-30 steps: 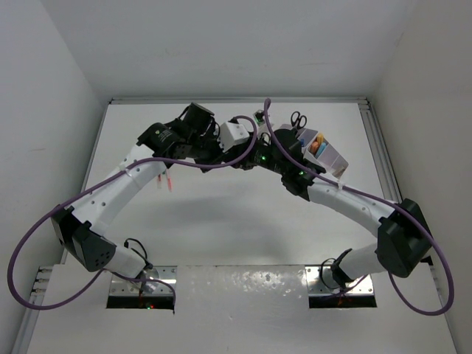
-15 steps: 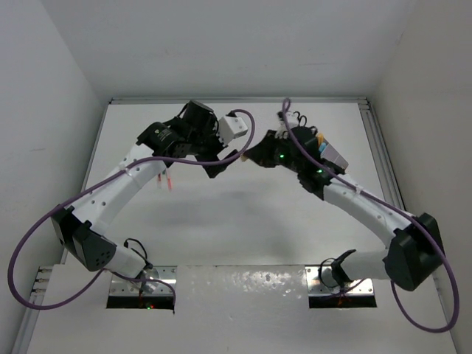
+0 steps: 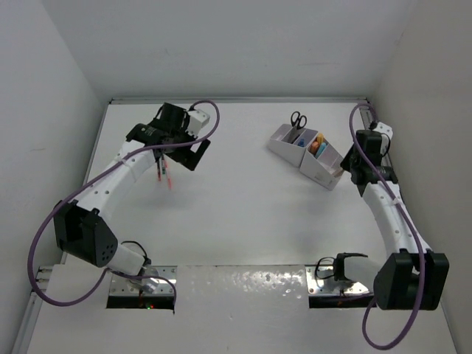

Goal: Sort the stationery into containers
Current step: Place the stationery in the storage box.

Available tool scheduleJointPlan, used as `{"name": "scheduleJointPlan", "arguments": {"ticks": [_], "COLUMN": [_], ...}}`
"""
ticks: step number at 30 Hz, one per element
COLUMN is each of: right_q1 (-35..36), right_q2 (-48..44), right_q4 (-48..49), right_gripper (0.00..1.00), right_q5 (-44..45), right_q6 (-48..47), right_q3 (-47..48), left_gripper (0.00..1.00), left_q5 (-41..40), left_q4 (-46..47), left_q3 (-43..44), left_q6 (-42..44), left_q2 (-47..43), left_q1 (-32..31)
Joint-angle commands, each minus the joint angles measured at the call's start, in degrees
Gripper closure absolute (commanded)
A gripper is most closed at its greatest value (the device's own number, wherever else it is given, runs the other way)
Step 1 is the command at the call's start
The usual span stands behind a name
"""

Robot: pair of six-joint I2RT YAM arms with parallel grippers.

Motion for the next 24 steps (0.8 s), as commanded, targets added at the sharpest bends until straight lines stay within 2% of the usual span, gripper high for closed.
{"name": "scheduleJointPlan", "arguments": {"ticks": [1, 8, 15, 24], "right_q1": [-4.7, -9.4, -9.5, -9.6], "right_q2": [2.6, 7.0, 9.8, 15.4], "right_q4": [-1.0, 1.2, 5.5, 8.2], "right_gripper": [1.00, 1.00, 1.00, 1.00], "right_q5": [0.3, -6.8, -9.2, -11.6], "right_q6": [-2.6, -1.8, -1.2, -0.5], "right_q3": [1.5, 0.8, -1.2, 0.9], "left_gripper": [0.00, 0.00, 0.00, 0.00], "left_q5": [-2.1, -2.7, -0.7, 0.2], "left_q4": [3.5, 5.0, 4.9, 5.6], "left_q3": [-2.3, -4.2, -4.7, -7.1], "left_q6": [-3.2, -4.4, -5.2, -5.2], "left_q2": [-1.2, -0.7, -0.8, -2.2], "left_q1": [2.2, 6.5, 10.1, 14.1]}}
